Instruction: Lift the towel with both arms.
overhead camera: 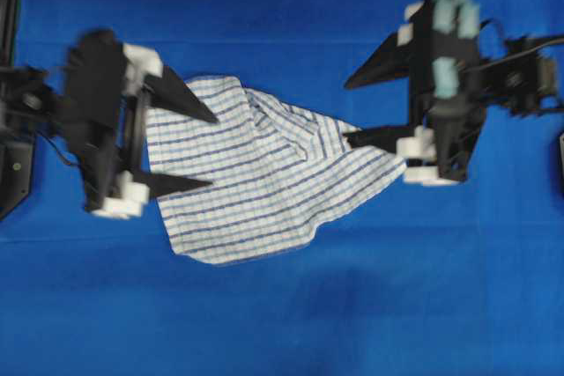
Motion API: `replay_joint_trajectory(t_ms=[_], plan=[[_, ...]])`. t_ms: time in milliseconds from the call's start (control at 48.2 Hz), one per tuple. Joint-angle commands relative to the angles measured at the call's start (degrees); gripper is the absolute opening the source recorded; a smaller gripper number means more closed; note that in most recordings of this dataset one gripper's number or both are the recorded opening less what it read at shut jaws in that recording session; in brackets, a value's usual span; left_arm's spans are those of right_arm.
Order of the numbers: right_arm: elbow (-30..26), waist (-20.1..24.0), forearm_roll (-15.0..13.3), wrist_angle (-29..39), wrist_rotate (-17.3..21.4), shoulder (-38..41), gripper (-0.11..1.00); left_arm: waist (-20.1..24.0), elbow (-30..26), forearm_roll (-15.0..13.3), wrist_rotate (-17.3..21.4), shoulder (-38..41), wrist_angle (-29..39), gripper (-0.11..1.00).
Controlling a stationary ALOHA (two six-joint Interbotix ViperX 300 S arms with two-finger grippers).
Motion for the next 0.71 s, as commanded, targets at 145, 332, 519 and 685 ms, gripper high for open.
replay_joint_trajectory(t_ms=[145,332,519,685], plan=[[5.01,0.97,0.44,-6.42,0.35,4.83,0.65,-1.93,2.46,-0.18,-4.83,8.0,-6.33,0.9],[8.44,1.32,2.37,-10.81,0.35,10.02,0.65,-4.48,4.31,-0.18,-6.68,15.12,-13.27,0.9],[10.81,2.11,3.6,-14.59,0.35,15.12,0.65,-7.82,4.48,-0.18,-7.03,22.24,-18.02,0.9],[11.25,3.25,4.66,-17.58,0.35,19.69,0.65,-9.58,3.6,-0.18,-7.29,27.42,-19.16,0.9]])
